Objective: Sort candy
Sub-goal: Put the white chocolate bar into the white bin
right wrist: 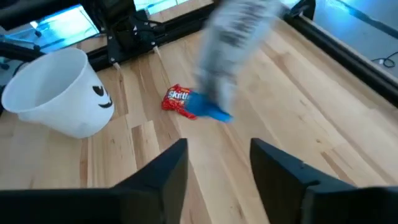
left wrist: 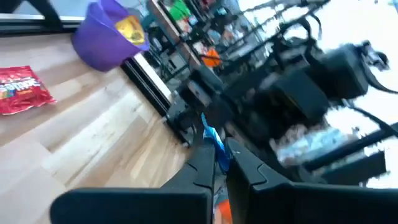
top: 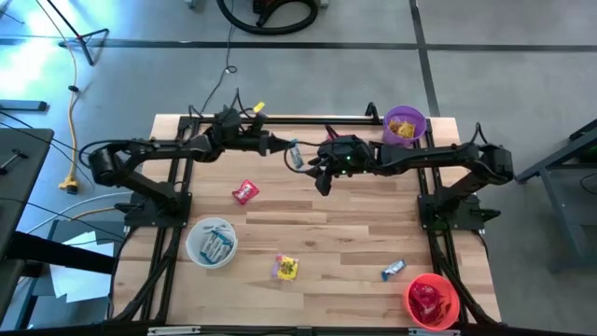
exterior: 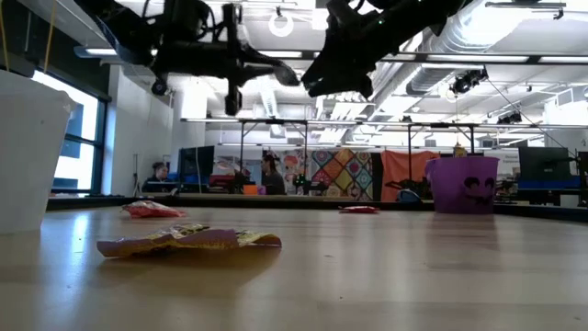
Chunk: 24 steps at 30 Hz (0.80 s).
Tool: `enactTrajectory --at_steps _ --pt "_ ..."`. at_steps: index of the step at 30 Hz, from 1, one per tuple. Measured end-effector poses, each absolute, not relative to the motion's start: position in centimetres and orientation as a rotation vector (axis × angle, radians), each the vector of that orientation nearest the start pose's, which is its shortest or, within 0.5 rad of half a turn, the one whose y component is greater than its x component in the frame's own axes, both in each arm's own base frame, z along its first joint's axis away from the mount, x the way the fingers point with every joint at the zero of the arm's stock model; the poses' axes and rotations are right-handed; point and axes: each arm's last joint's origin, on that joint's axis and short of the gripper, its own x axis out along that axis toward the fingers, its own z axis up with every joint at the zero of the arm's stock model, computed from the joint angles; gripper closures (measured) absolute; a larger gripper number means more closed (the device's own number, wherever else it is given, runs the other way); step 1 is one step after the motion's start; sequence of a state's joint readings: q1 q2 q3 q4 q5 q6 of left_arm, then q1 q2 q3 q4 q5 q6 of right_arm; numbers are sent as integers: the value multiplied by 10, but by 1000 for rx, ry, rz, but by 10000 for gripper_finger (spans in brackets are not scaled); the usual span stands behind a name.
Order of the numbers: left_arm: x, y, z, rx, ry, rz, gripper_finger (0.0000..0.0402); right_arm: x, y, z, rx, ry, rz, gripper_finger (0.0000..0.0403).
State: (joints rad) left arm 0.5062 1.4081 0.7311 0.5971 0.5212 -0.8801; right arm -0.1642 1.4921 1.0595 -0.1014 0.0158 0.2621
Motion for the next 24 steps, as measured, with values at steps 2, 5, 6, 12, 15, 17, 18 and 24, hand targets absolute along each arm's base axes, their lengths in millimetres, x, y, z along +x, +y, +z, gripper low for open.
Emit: enactTrajectory --at_steps 2,5,6,12,15,17,18,24 --pt "259 129 258 -886 94 -11 401 321 -57 273 297 509 -253 223" --pt "243 115 272 -851 164 -54 401 313 -63 276 301 535 -279 212" --pt "237 107 275 -847 202 -58 401 311 -65 276 301 547 -287 211" --pt "186 48 290 -866 443 -59 401 305 -75 271 295 613 -309 210" --pt "159 18 295 -929 538 -62 401 303 -79 270 292 620 -318 210" --pt "142 1 293 -994 623 -35 401 302 -83 270 297 619 -319 210" --pt "134 -6 291 -1021 670 -17 401 302 -84 270 302 618 -319 210" --pt "110 -40 278 -1030 928 11 401 298 -96 270 324 614 -337 210"
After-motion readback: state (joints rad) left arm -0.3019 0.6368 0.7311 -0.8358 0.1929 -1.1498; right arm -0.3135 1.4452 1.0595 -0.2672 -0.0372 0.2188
